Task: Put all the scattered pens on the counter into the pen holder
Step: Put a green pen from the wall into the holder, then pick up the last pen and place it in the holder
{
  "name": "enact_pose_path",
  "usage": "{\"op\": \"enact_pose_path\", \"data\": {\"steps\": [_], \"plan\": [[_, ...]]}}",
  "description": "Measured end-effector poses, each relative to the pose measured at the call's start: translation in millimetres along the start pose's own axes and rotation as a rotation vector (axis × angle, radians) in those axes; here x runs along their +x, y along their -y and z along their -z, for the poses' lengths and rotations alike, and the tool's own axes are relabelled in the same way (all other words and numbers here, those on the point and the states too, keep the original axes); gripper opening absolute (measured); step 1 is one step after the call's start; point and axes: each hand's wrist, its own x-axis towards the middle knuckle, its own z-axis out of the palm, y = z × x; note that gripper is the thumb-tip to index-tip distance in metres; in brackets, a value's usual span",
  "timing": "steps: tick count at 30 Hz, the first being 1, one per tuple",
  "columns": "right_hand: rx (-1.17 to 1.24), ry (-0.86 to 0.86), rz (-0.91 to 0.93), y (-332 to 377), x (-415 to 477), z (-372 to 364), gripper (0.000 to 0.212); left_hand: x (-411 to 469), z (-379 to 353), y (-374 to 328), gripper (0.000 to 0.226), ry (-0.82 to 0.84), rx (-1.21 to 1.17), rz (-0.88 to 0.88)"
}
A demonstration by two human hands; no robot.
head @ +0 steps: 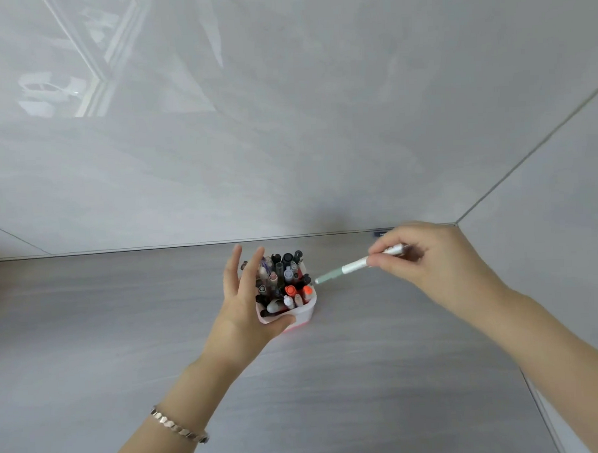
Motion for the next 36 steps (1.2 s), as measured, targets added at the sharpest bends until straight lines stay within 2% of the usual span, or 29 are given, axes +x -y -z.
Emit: {"op": "enact_pose_path", "data": {"steps": [3, 7, 9, 12, 15, 18, 20, 22, 24, 27, 30, 34, 36], "plan": [[-0.115, 0.095, 0.134, 13, 13, -21, 0.003, 0, -2, 0, 0.096, 0.010, -0.024, -0.023], [-0.162, 0.128, 0.220, 10, 33, -72, 0.017, 0, -2, 0, 0.101, 0.009, -0.040, 0.054], [-0.108, 0.061, 0.207, -2, 36, -94, 0.020, 1, -2, 0, 0.100, -0.003, -0.081, 0.087], [-0.009, -0.147, 0.251, -24, 27, -113, 0.022, 2, -2, 2, 0.101, -0.019, -0.109, 0.109], [0.043, -0.197, 0.253, -36, 12, -124, 0.036, 2, -4, 2, 0.102, -0.024, -0.108, 0.107], [0.179, -0.197, 0.181, -38, 12, -123, 0.018, 3, -5, 0, 0.107, -0.014, -0.106, 0.132], [0.192, -0.138, 0.133, -37, 15, -116, 0.011, 3, -6, -2, 0.109, -0.023, -0.106, 0.152], [0.162, 0.037, 0.099, -38, 22, -100, 0.013, 3, -6, -3, 0.108, -0.032, -0.110, 0.164], [0.097, 0.138, 0.063, -51, 34, -77, 0.020, 3, -5, -5, 0.106, -0.025, -0.103, 0.169], [-0.174, -0.010, -0.063, -108, 58, -38, 0.029, 3, -4, -6, 0.104, -0.018, -0.089, 0.182], [-0.477, -0.106, -0.294, -174, 72, -13, 0.037, 2, -4, -7, 0.102, -0.021, -0.094, 0.192], [-0.714, 0.063, -0.408, -213, 69, -9, 0.037, 3, -4, -8, 0.101, -0.021, -0.083, 0.197], [-0.726, 0.030, -0.406, -211, 64, -14, 0.028, 4, -4, -7, 0.101, -0.016, -0.077, 0.201]]}}
